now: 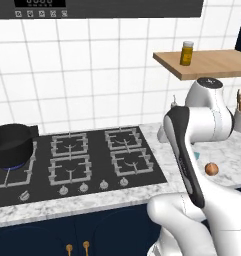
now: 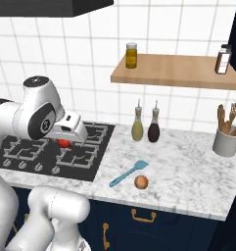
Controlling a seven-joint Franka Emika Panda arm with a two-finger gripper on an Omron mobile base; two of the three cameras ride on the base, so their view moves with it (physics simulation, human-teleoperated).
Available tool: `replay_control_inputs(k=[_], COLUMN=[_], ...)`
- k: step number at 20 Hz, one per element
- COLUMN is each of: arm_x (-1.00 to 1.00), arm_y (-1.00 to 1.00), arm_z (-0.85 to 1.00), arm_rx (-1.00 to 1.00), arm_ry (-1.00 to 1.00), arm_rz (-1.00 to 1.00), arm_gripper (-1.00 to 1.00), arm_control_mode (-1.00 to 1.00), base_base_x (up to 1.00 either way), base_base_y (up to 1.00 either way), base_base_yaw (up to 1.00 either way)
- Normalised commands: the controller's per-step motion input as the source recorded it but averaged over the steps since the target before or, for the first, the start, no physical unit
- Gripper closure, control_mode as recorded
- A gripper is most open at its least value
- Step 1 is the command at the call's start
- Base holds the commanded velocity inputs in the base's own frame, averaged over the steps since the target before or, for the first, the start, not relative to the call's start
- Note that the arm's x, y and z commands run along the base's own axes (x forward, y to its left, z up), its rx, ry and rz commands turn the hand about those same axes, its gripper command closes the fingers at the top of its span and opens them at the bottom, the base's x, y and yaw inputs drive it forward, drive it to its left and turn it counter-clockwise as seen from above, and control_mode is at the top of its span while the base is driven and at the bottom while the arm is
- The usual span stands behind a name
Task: Put the onion and tomato in the pot. Retrieve the spatula and lightly stir the vegetables in the pot.
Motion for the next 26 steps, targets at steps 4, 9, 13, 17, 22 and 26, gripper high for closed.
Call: replay_control_inputs(k=[4, 9, 13, 17, 22, 26], arm_x=[0.0, 0.0, 0.0, 0.0, 0.0, 0.0], arm_y=[0.0, 0.03, 0.0, 0.0, 0.0, 0.0], arm_z=[0.0, 0.0, 0.0, 0.0, 0.0, 0.0], arm_rx=[0.0, 0.0, 0.0, 0.0, 0.0, 0.0], arm_ry=[0.0, 0.0, 0.0, 0.0, 0.0, 0.0], arm_rz=[0.0, 0.0, 0.0, 0.0, 0.0, 0.0], arm_gripper=[1.0, 1.0, 1.0, 1.0, 1.0, 1.0], arm_control_mode=[-1.0, 1.0, 1.0, 1.0, 1.0, 1.0], base_base_x=[0.0, 0.0, -0.08, -0.02, 0.0, 0.0], base_base_y=[0.0, 0.25, 1.0, 1.0, 1.0, 1.0], base_base_yaw=[0.0, 0.0, -0.02, -0.08, -0.09, -0.07])
